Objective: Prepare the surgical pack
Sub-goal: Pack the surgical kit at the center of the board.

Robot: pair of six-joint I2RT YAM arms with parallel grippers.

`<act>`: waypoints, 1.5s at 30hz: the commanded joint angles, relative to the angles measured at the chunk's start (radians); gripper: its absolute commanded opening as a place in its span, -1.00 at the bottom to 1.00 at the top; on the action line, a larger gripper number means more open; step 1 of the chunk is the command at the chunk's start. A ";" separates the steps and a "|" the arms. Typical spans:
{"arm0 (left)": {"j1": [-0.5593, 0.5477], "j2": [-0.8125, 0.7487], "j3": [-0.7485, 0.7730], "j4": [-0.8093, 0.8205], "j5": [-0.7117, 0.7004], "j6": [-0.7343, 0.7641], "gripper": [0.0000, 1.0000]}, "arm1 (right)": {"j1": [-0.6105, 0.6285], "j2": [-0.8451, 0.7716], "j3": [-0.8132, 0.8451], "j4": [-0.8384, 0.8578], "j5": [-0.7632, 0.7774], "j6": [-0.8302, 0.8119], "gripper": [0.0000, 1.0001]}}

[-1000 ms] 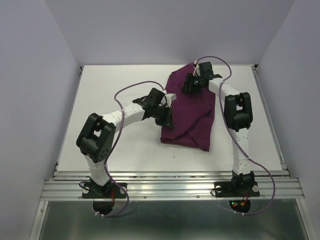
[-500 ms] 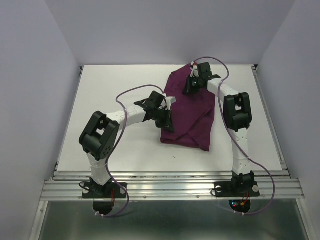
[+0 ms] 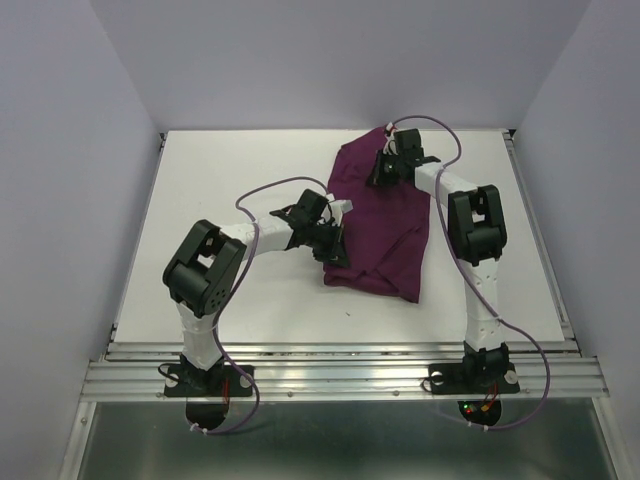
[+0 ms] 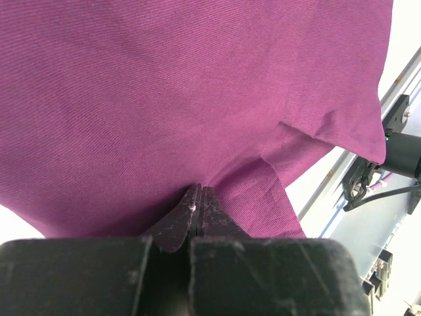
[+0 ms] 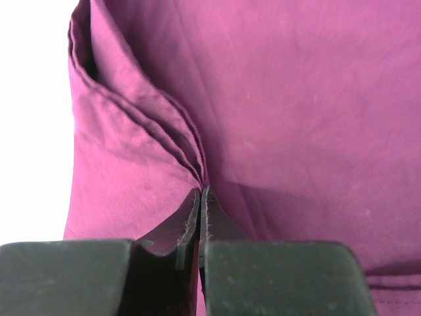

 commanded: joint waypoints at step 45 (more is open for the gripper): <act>0.127 -0.214 0.243 -0.277 -0.156 0.144 0.20 | -0.084 -0.413 -0.303 0.159 0.219 0.174 0.00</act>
